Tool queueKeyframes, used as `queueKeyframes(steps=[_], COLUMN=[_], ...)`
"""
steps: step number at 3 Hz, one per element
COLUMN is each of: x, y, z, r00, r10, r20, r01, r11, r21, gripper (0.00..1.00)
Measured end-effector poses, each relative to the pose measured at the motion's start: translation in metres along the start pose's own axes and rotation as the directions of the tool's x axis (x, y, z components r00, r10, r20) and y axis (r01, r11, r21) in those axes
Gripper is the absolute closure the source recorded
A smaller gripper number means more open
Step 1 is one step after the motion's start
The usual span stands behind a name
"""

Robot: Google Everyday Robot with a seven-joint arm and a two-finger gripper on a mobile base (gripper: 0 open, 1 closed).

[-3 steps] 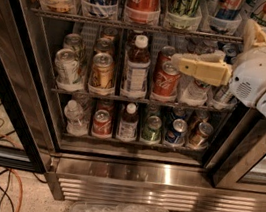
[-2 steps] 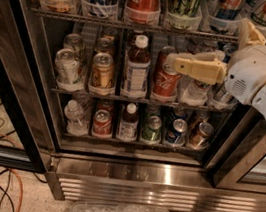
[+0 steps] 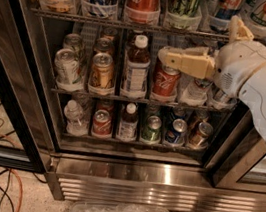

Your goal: Pick green can from top shelf of fridge

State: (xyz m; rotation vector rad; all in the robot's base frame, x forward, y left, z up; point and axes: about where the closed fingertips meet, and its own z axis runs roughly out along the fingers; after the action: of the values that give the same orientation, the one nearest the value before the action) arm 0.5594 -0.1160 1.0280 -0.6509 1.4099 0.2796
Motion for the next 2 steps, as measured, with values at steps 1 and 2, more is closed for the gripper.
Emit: queueKeyframes(steps=[1,2], x=[-0.002,-0.006], y=[-0.005,-0.007], z=[0.025,0.013], r00=[0.999,0.999], r10=[0.022,0.017], r20=[0.045,0.041], r01=[-0.024,-0.019], r11=[0.9989,0.9982], r21=[0.039,0.056], gripper=[0.00,0.00])
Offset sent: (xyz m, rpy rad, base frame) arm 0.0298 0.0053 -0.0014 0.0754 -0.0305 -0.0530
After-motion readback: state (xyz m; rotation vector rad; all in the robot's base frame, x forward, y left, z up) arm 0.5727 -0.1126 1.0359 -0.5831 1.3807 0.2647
